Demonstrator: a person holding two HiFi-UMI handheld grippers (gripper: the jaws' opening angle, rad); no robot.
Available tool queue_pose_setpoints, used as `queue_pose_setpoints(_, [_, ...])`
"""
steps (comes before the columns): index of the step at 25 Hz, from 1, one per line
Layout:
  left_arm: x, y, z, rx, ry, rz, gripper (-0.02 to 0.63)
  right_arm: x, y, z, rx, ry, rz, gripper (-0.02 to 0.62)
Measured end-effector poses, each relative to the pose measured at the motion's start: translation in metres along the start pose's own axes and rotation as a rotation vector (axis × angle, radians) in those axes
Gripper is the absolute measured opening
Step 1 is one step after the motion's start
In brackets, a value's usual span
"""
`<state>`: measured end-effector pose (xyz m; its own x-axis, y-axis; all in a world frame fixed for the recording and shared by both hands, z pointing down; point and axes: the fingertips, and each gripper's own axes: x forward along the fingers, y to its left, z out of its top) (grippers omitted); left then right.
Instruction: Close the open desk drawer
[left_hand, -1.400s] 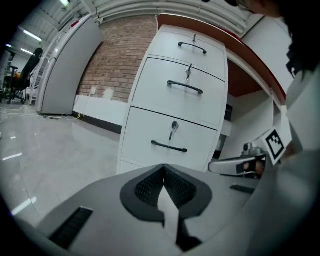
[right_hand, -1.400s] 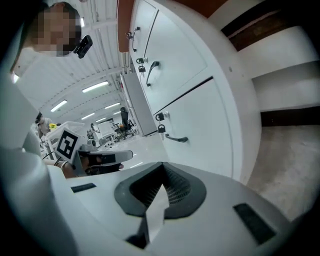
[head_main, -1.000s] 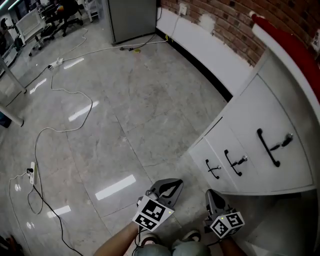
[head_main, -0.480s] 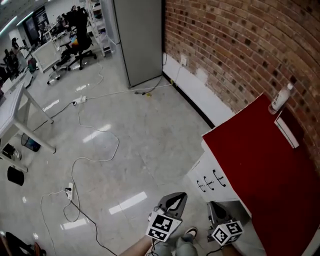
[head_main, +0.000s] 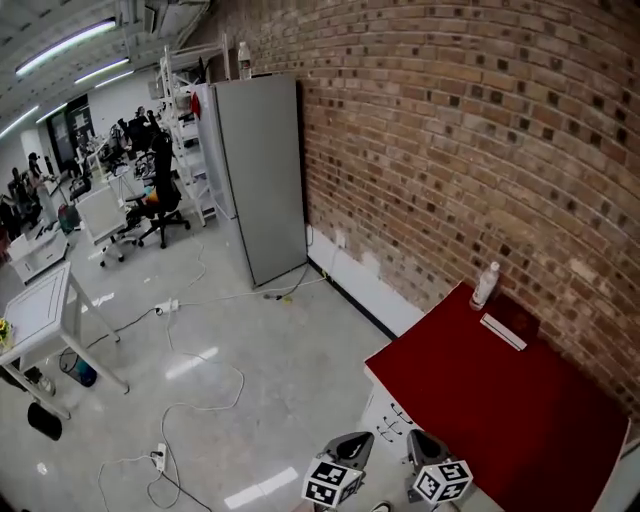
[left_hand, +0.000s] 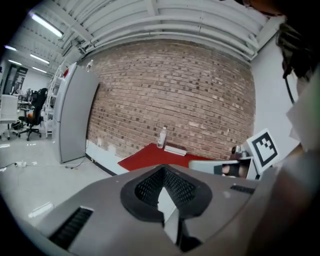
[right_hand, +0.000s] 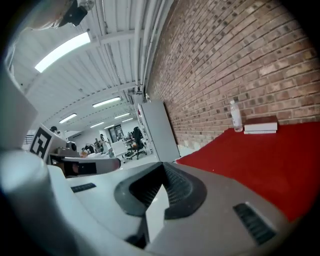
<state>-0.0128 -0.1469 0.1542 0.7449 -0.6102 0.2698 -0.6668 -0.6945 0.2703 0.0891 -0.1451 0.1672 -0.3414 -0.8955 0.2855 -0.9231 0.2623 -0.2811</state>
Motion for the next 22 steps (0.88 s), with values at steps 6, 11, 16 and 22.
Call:
queue_pose_setpoints(6, [0.006,-0.044,0.038,0.03,-0.032,-0.086,0.008,-0.037,-0.006,0.047,-0.004,-0.098,-0.084,-0.002])
queue_pose_setpoints(11, [0.011,-0.068,0.05,0.044,-0.03,-0.122,0.008,-0.062,-0.011,0.053,-0.024,-0.117,-0.126,-0.002])
queue_pose_setpoints(16, [0.028,-0.081,0.061,0.075,-0.022,-0.148,0.008,-0.07,-0.031,0.066,0.002,-0.156,-0.162,-0.002])
queue_pose_setpoints(22, [0.047,-0.09,0.055,0.079,0.015,-0.142,0.008,-0.071,-0.051,0.062,0.018,-0.137,-0.168,-0.002])
